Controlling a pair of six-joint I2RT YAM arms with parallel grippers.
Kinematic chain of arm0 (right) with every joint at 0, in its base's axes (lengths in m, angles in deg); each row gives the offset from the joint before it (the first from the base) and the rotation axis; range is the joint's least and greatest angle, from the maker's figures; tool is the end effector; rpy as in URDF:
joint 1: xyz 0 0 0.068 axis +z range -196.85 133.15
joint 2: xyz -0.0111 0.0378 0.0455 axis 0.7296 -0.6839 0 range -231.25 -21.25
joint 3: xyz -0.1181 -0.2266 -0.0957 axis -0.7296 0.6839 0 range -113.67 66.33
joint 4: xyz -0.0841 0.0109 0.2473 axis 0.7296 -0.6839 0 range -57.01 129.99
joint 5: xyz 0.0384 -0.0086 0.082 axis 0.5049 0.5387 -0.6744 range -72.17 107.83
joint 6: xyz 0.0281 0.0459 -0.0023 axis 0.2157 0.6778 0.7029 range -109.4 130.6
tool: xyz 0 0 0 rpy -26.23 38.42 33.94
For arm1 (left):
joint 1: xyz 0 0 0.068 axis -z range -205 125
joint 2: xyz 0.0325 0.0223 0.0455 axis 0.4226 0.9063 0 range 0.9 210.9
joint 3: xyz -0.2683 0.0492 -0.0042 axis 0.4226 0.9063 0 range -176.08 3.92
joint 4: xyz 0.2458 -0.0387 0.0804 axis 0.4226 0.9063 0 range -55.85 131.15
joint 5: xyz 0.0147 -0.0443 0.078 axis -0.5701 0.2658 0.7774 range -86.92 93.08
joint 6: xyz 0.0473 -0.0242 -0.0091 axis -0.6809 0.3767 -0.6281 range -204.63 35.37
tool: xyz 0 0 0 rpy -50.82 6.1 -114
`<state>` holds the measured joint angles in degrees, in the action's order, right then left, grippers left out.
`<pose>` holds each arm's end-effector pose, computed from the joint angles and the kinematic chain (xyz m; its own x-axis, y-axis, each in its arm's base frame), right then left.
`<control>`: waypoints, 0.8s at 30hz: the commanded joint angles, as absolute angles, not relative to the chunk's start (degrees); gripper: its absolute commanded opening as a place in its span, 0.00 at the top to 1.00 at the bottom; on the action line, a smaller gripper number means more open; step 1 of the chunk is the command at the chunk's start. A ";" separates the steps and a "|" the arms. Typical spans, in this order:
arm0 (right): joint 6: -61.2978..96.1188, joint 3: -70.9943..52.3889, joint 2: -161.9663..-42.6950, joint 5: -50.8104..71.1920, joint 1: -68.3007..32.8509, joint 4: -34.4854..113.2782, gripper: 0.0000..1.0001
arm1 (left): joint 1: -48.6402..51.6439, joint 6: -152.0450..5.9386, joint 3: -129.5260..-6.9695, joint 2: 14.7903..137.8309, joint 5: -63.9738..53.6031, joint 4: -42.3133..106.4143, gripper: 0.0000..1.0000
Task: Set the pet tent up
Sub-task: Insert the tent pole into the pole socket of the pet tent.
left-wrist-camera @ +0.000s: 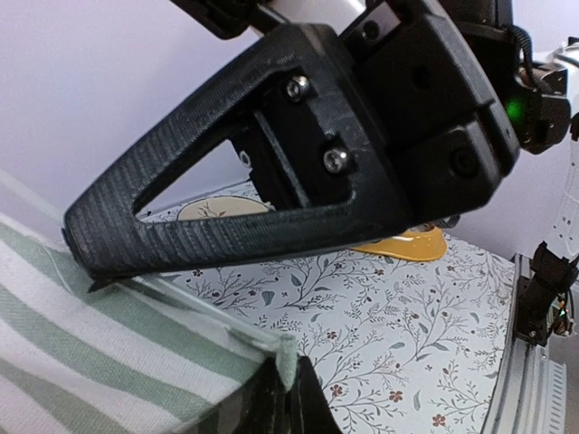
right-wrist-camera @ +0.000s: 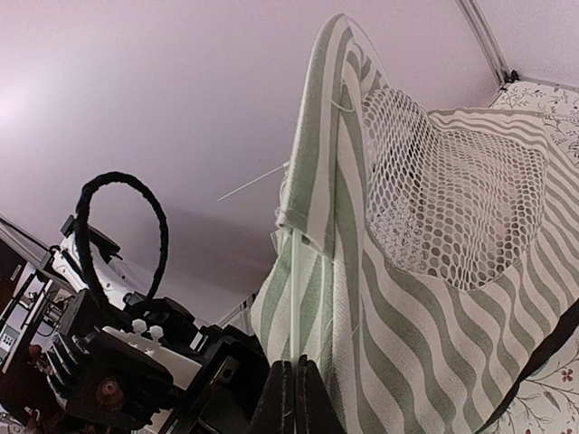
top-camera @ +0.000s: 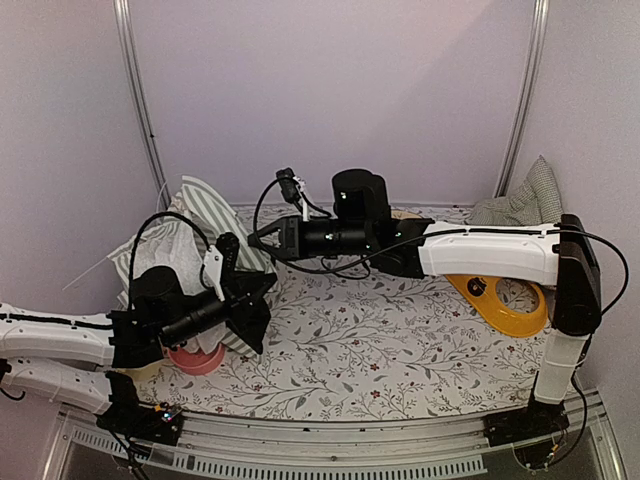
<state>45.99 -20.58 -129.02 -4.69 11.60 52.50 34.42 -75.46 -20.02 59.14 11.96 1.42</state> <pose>0.2272 0.3963 0.3183 -0.6327 -0.0081 -0.7743 -0.7594 0.2023 0.6184 0.1199 -0.1921 0.2465 -0.1368 -0.0782 -0.9875 0.7600 0.6311 -0.1552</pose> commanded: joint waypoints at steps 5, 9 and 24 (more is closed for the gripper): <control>46.19 -20.54 -130.15 -0.83 11.01 55.72 1.00 | 34.13 -74.78 -20.76 58.74 5.06 -1.60 1.00; 46.23 -20.85 -130.31 -0.88 11.07 55.82 1.00 | 34.15 -73.91 -19.94 58.68 4.81 -2.28 1.00; 46.27 -21.41 -130.56 -0.86 10.62 55.79 1.00 | 34.08 -71.87 -16.89 58.32 5.36 -3.84 1.00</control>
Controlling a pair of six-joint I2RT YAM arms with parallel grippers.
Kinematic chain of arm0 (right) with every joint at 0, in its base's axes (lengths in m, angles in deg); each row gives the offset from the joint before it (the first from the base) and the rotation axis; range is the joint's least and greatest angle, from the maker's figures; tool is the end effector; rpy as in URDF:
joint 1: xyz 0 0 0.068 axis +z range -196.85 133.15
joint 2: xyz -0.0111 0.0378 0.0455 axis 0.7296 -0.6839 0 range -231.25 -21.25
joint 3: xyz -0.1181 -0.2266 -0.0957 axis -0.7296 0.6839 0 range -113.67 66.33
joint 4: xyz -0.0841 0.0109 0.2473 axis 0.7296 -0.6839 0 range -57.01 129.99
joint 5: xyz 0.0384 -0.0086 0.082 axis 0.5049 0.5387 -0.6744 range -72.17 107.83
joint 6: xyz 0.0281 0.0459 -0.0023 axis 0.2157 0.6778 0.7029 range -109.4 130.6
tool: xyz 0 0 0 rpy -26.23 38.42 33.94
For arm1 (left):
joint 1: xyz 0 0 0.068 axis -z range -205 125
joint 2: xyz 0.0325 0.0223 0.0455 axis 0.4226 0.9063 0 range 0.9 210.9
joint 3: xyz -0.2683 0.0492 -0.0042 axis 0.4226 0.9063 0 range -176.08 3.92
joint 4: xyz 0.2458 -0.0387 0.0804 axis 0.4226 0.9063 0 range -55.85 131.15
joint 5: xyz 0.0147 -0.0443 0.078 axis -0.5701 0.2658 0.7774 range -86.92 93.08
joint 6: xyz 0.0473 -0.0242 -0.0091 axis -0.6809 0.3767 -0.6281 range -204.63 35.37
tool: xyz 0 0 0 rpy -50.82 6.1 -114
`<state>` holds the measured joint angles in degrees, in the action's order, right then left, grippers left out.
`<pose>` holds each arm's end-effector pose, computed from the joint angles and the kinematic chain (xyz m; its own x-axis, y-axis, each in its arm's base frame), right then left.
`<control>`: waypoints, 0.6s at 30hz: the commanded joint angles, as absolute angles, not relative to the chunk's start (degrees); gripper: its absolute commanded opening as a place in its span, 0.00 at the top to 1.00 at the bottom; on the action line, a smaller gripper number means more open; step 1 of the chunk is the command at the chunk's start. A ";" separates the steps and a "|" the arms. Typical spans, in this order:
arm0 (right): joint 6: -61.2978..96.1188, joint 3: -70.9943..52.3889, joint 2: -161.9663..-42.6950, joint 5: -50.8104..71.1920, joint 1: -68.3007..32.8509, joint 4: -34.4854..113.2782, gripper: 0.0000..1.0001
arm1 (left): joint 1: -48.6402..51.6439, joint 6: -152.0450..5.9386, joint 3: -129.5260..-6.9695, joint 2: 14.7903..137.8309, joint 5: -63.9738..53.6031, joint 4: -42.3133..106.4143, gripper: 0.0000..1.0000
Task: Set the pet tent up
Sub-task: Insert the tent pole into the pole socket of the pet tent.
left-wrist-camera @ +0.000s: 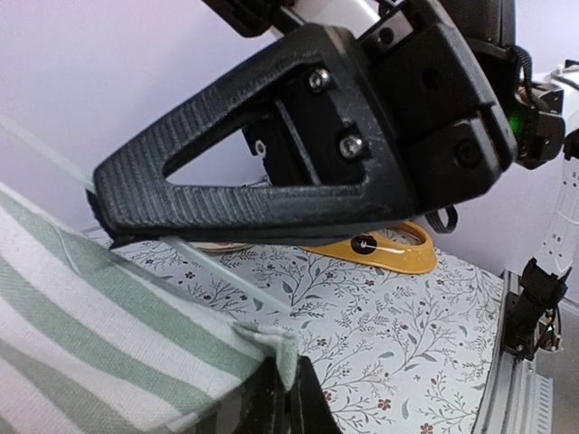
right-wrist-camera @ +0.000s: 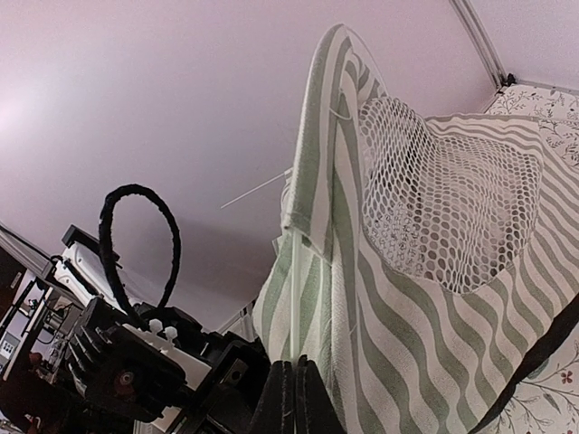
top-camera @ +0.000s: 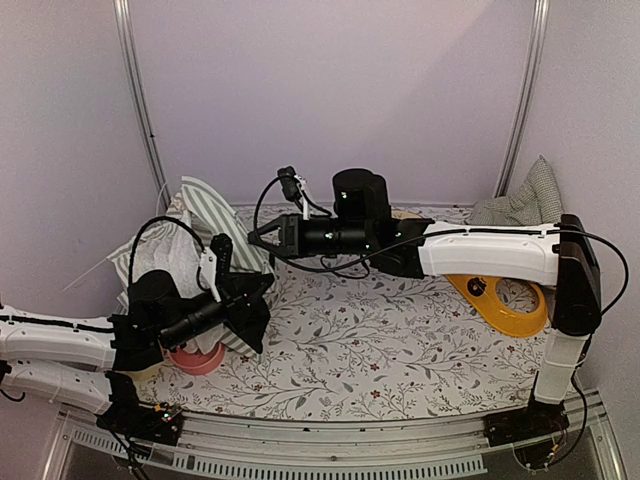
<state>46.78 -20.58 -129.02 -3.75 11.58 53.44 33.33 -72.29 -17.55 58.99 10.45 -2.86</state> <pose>0.2281 0.3963 0.3200 -0.6350 0.0152 -0.7724 -0.7537 0.2069 0.6238 0.1205 -0.1867 0.2403 -0.1625 -0.1405 -0.9767 0.7595 0.6140 -0.2146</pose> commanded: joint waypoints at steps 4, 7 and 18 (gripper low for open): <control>46.59 -22.06 -131.16 -1.45 10.56 55.81 1.00 | 34.07 -72.54 -17.97 58.79 4.63 -3.45 1.00; 46.70 -22.54 -131.58 -1.72 10.71 55.79 1.00 | 34.13 -72.87 -18.56 59.37 4.10 -3.36 1.00; 46.91 -22.50 -131.56 -1.55 11.05 55.81 1.00 | 34.12 -72.69 -19.22 60.97 3.73 -4.33 1.00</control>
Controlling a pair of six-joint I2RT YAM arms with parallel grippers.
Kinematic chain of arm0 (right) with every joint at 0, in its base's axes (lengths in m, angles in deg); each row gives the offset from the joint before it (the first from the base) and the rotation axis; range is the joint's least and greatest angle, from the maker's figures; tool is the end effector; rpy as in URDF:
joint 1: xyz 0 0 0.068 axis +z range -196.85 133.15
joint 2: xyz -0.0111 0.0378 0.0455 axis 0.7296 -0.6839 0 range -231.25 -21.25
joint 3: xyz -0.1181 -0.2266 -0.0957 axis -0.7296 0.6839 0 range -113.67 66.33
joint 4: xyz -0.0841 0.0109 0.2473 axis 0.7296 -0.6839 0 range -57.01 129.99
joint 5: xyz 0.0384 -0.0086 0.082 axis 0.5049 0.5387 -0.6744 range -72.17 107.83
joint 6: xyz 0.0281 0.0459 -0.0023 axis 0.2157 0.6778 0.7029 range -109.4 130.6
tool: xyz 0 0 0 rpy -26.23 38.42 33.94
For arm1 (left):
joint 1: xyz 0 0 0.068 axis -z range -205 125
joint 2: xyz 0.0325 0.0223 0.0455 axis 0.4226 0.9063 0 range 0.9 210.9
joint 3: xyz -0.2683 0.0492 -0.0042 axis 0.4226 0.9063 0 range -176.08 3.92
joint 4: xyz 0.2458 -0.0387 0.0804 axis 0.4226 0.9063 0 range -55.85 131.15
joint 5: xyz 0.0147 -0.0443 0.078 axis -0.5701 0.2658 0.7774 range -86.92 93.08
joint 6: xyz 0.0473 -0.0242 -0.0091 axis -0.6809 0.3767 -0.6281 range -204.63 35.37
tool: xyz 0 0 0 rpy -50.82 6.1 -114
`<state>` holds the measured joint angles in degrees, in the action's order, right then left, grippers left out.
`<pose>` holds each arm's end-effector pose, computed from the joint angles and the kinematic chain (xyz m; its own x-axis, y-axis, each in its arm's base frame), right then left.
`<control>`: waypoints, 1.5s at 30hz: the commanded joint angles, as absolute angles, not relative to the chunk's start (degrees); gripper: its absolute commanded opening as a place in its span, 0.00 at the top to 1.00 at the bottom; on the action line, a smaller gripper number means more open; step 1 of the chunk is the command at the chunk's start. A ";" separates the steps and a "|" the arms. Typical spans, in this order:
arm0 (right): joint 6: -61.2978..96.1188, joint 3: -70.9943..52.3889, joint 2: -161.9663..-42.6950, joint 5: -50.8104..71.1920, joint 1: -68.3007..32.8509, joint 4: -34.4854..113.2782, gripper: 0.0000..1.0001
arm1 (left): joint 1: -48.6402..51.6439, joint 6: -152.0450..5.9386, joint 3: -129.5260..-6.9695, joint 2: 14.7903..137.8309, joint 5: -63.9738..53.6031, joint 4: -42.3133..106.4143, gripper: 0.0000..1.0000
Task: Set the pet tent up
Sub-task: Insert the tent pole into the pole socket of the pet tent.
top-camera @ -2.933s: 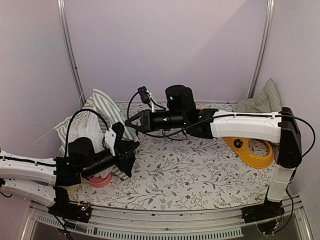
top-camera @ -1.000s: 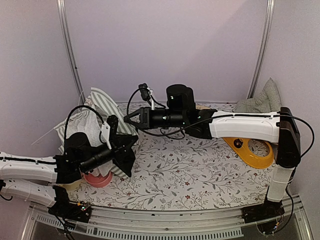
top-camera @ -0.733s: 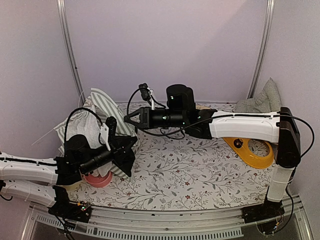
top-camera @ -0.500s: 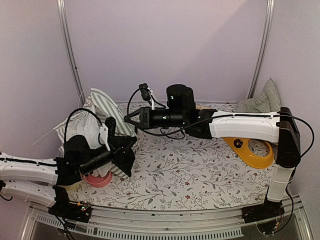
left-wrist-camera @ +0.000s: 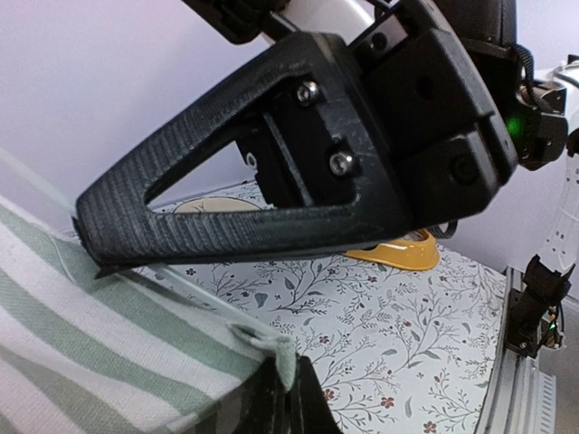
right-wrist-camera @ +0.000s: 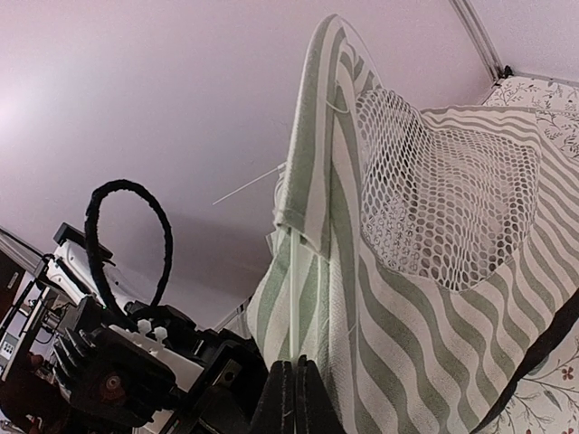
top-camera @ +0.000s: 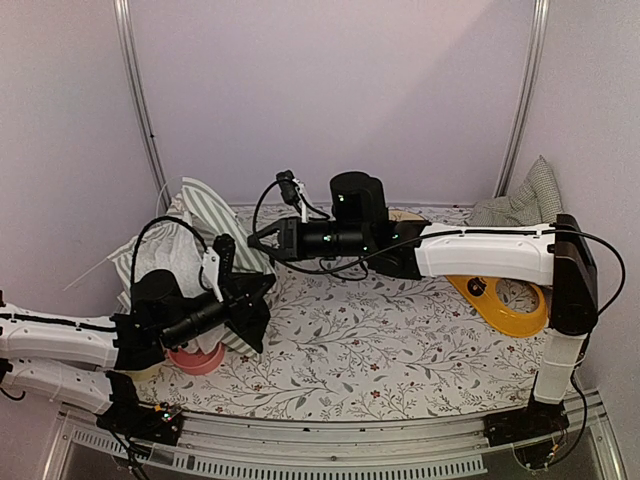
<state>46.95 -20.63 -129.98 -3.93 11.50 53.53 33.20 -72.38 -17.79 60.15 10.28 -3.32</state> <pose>0.2303 0.3989 0.3131 -0.6433 0.0055 -0.7656 -0.7473 0.2131 0.6294 0.1224 -0.1890 0.2385 -0.1655 -0.1327 -0.9772 0.7593 0.6152 -0.2121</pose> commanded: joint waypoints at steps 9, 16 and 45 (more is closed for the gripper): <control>46.81 -22.55 -131.47 -1.73 11.00 55.84 1.00 | 34.15 -72.12 -19.29 62.79 3.49 -4.87 1.00; 46.98 -21.70 -131.29 -1.68 11.00 55.88 1.00 | 33.71 -71.78 -18.87 62.25 3.57 -5.82 1.00; 46.97 -22.90 -131.64 -1.76 9.58 55.88 1.00 | 33.79 -72.36 -19.02 62.85 0.89 -2.94 1.00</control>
<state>47.24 -20.63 -130.00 -4.50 10.58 53.49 32.45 -72.32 -18.51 62.03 9.18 -3.73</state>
